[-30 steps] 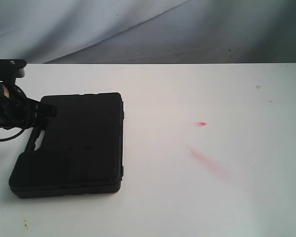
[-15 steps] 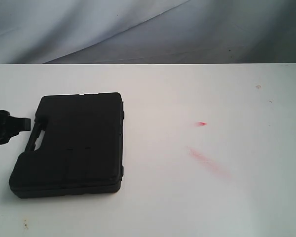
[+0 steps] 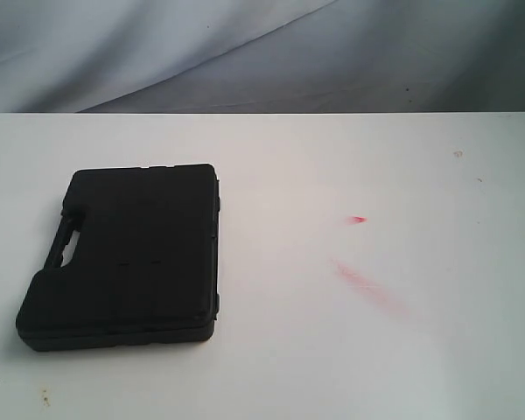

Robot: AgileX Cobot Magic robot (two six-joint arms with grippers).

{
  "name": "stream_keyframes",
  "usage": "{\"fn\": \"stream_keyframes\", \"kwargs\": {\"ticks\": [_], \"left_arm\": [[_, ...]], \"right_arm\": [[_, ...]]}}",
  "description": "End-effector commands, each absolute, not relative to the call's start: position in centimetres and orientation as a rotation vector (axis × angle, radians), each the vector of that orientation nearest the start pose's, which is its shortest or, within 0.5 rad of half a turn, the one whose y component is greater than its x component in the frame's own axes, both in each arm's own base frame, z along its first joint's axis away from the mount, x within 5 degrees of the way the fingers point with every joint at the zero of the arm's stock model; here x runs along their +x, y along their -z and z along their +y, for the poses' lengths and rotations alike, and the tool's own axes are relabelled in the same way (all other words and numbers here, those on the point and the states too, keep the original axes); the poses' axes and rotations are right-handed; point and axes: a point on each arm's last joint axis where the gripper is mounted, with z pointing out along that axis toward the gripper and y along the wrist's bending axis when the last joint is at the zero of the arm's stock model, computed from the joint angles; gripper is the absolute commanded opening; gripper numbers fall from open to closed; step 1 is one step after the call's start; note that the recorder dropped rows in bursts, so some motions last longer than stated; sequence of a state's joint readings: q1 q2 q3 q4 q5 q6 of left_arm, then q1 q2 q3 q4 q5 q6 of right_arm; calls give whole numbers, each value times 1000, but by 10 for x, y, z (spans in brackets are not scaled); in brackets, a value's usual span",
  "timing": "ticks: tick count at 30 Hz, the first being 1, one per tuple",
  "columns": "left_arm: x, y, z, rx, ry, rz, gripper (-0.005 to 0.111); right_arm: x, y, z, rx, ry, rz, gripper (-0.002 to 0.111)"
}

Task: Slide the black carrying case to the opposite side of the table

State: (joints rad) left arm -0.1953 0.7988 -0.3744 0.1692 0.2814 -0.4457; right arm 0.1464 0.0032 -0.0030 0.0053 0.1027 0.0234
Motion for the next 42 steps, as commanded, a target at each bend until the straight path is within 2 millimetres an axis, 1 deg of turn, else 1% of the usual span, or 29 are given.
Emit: {"fn": "stream_keyframes", "kwargs": {"ticks": [1, 7, 14, 20, 24, 26, 28, 29, 30, 31, 32, 37, 40, 42], "left_arm": [[126, -244, -21, -122, 256, 2079, 42], [102, -248, -16, -105, 272, 1951, 42], [75, -241, -11, -70, 278, 1804, 42], [61, -240, -10, -49, 305, 1641, 42], [56, -238, -9, -39, 301, 1602, 42], [54, -239, -8, 6, 260, 1582, 42], [54, -239, -9, 61, 214, 1579, 38], [54, -237, -9, 92, 191, 1583, 27], [54, -236, -9, 112, 178, 1584, 20], [54, -236, -10, 122, 180, 1579, 7], [54, -235, -11, 106, 203, 1583, 0], [54, -232, -13, 209, 141, 1564, 0], [57, -219, -14, 239, 107, 1556, 0], [58, -215, -13, 237, 105, 1559, 0]], "right_arm": [[56, -205, 8, -86, -133, 1576, 0], [56, -205, 8, -86, -133, 1576, 0], [56, -205, 8, -86, -133, 1576, 0], [56, -205, 8, -86, -133, 1576, 0], [56, -205, 8, -86, -133, 1576, 0], [56, -205, 8, -86, -133, 1576, 0], [56, -205, 8, -86, -133, 1576, 0], [56, -205, 8, -86, -133, 1576, 0], [56, -205, 8, -86, -133, 1576, 0], [56, -205, 8, -86, -133, 1576, 0], [56, -205, 8, -86, -133, 1576, 0], [56, -205, 8, -86, -133, 1576, 0], [56, -205, 8, -86, -133, 1576, 0], [56, -205, 8, -86, -133, 1576, 0]]}}
